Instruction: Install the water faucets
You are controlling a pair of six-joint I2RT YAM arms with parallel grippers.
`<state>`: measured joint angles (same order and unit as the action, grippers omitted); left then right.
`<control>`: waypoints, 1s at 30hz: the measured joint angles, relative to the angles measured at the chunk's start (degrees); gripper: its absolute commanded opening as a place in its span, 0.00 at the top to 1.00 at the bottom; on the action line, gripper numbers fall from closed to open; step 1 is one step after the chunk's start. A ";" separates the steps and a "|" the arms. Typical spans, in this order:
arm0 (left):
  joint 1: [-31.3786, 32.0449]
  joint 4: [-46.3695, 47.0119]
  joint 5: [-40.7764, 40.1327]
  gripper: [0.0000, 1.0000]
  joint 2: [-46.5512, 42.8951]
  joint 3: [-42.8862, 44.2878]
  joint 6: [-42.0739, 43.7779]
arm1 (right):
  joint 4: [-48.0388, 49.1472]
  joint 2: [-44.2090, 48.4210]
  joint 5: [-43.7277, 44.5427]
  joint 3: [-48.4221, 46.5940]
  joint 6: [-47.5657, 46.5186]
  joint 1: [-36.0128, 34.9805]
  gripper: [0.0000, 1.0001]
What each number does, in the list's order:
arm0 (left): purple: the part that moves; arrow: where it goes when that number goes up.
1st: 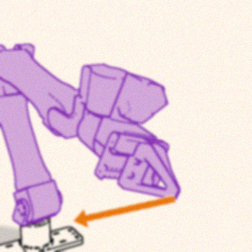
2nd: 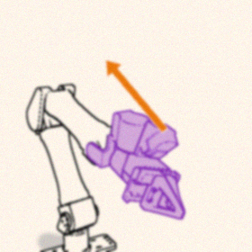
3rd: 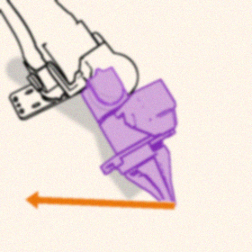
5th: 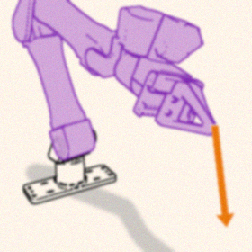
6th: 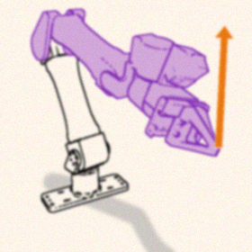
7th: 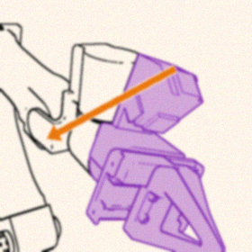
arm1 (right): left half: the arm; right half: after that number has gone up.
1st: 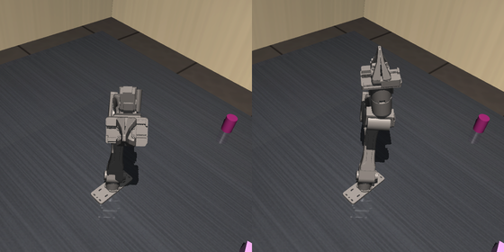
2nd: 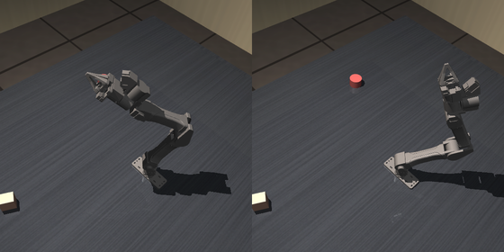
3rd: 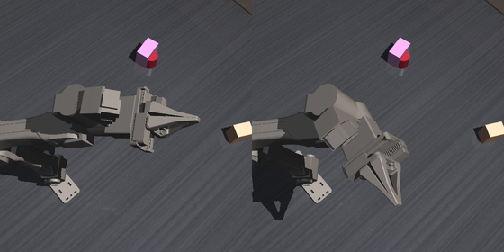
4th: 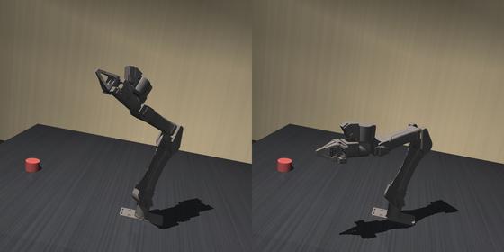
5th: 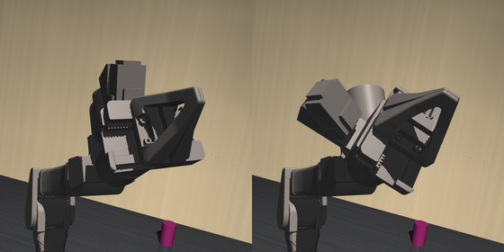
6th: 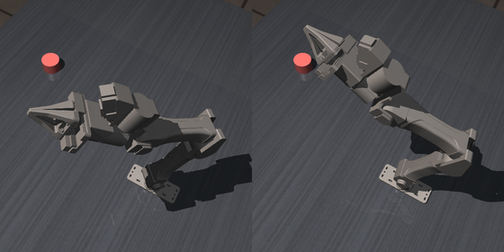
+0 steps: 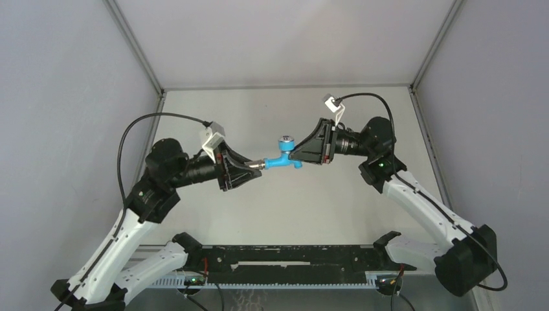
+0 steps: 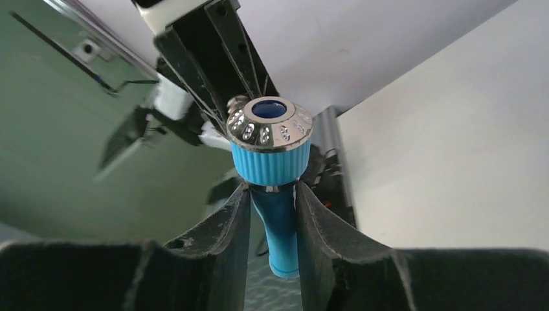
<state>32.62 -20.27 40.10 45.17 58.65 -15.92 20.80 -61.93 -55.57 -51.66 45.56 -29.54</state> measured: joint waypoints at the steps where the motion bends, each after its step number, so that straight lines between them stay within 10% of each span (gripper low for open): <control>1: 0.74 0.46 -1.36 1.00 -0.68 -0.61 1.29 | 1.95 -1.27 -1.18 -0.17 2.97 0.17 1.00; 7: 6.49 -0.13 -10.27 1.00 -2.97 -1.60 11.30 | 11.69 -7.52 -6.56 -0.83 20.81 1.18 0.99; 30: 13.94 -3.08 -28.44 1.00 -7.30 -8.41 40.87 | 25.29 -20.44 -7.89 1.68 55.67 0.76 0.31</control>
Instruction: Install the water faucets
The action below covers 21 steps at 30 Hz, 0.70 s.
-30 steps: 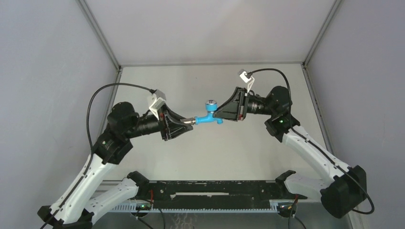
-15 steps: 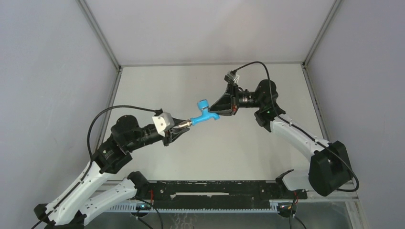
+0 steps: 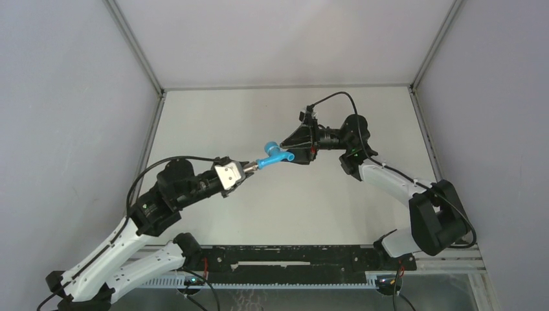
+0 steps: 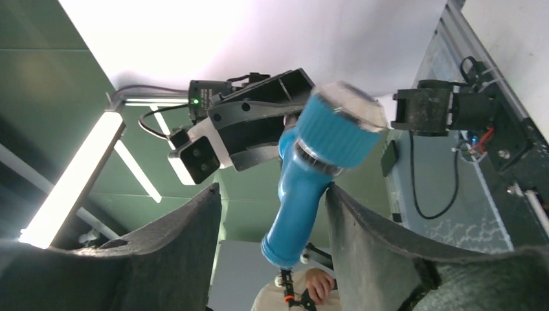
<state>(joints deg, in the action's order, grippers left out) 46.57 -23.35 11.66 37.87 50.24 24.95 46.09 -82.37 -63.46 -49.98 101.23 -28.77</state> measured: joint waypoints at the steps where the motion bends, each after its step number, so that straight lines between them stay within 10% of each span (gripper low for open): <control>1: 0.07 -0.13 -0.24 1.00 0.13 0.00 -0.31 | -1.79 0.39 0.00 0.00 -1.20 0.07 0.28; 12: -1.38 -4.28 -2.97 1.00 2.95 2.51 -11.50 | -35.80 12.04 2.84 0.00 -28.39 8.28 0.22; 21: -17.59 -4.15 12.04 1.00 7.91 10.73 -29.92 | -54.88 28.50 23.76 -0.07 -58.53 7.50 0.00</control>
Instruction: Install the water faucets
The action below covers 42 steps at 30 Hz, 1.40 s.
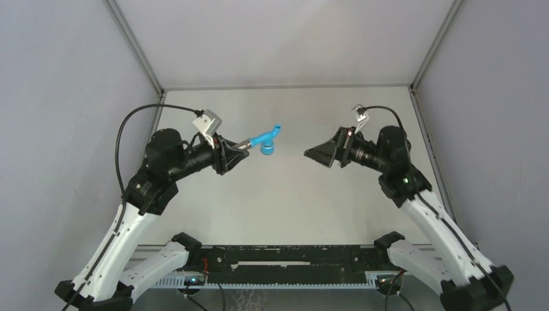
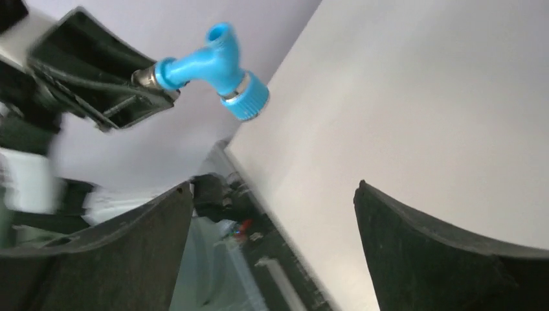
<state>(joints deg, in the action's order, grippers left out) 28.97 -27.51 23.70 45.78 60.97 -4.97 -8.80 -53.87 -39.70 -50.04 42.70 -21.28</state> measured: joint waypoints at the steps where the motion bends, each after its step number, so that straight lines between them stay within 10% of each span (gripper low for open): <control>1: -0.68 0.04 1.31 1.00 0.81 0.90 -1.51 | -0.35 2.99 4.15 0.00 -4.70 -2.32 0.00; 9: -1.57 -0.98 9.60 1.00 4.87 6.36 -11.98 | 11.78 21.57 40.76 10.12 -48.87 -33.55 0.00; 21: -3.56 -6.97 25.09 1.00 17.11 15.72 -22.88 | 46.82 2.03 71.97 26.05 -112.76 -59.45 0.00; 33: -3.67 -9.97 31.36 1.00 19.91 15.63 -25.66 | 63.82 -5.62 74.73 24.65 -128.78 -60.24 0.05; 42: -4.31 -12.09 32.33 1.00 19.96 15.58 -25.31 | 63.36 -8.02 74.05 22.69 -129.20 -59.28 0.58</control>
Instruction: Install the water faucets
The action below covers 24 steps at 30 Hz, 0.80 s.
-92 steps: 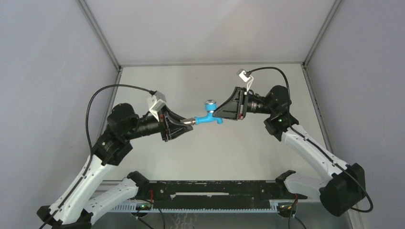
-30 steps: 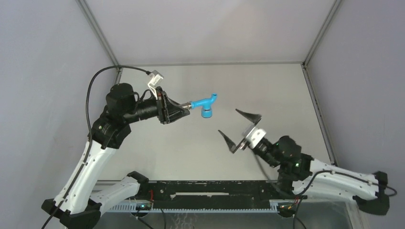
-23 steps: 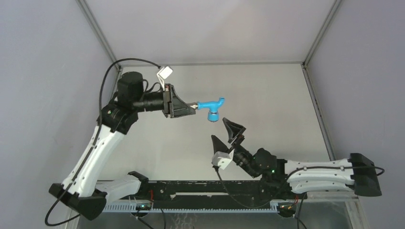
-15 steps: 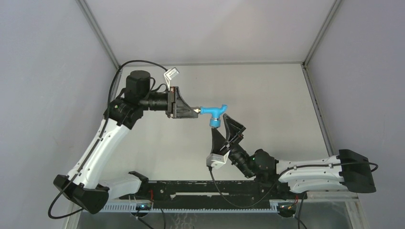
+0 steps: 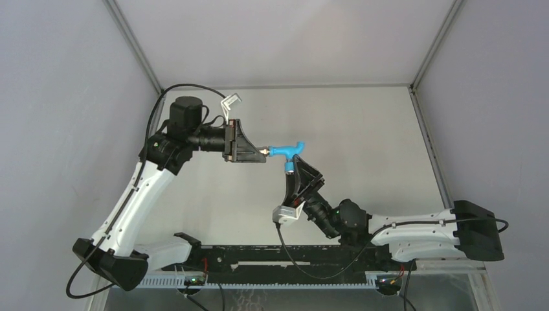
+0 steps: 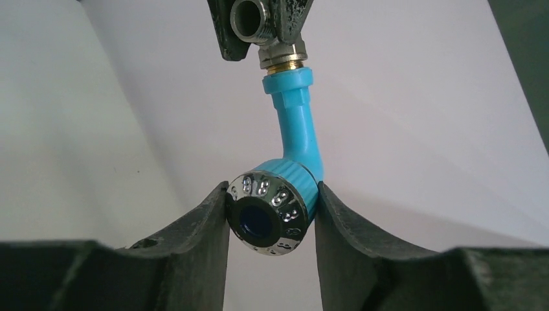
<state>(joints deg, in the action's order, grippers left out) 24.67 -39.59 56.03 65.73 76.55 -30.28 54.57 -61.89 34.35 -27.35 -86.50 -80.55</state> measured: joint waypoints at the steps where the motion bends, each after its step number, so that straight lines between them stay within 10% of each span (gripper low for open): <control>1: -0.17 -0.28 -0.17 1.00 0.00 -0.04 0.15 | -1.42 0.35 0.07 -0.46 0.74 0.04 0.65; 13: -0.22 -2.93 -0.37 1.00 -0.07 0.11 5.49 | -36.13 11.98 -8.46 -10.93 26.36 2.21 0.78; 24: 3.50 -14.64 -8.26 1.00 2.19 4.57 15.78 | -47.67 13.35 -14.10 -13.35 38.84 4.59 0.78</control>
<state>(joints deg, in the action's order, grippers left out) 28.16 -54.24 47.77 67.92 81.12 -14.50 6.90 -48.53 20.25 -40.71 -47.66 -75.96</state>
